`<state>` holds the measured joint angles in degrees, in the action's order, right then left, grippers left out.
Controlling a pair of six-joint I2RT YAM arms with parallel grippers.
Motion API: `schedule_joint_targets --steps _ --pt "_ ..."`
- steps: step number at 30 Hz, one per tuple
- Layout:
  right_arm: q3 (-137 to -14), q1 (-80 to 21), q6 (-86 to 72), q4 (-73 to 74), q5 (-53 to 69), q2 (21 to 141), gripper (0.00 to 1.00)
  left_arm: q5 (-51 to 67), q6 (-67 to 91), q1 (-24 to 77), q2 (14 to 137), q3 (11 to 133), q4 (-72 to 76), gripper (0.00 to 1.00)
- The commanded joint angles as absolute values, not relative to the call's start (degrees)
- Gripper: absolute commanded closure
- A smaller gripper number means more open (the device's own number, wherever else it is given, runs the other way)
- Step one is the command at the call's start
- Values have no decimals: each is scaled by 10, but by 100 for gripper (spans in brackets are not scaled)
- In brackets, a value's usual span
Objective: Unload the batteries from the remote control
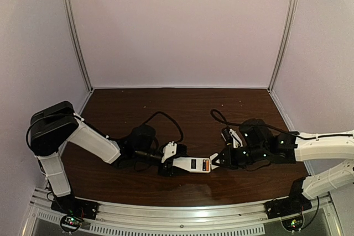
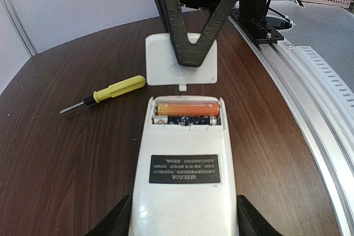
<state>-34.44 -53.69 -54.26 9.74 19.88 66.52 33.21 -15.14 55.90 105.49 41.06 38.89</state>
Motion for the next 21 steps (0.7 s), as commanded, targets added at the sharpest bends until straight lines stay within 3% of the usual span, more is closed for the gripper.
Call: schedule_joint_targets --steps 1,9,21 --pt "-358 -538 -529 152 152 637 93 334 -155 557 1058 429 404 100" --pt "-410 -538 -504 328 -40 607 93 338 -159 557 1058 433 392 100" --pt "-450 -537 -520 489 -234 653 93 343 -164 557 1065 441 381 100"
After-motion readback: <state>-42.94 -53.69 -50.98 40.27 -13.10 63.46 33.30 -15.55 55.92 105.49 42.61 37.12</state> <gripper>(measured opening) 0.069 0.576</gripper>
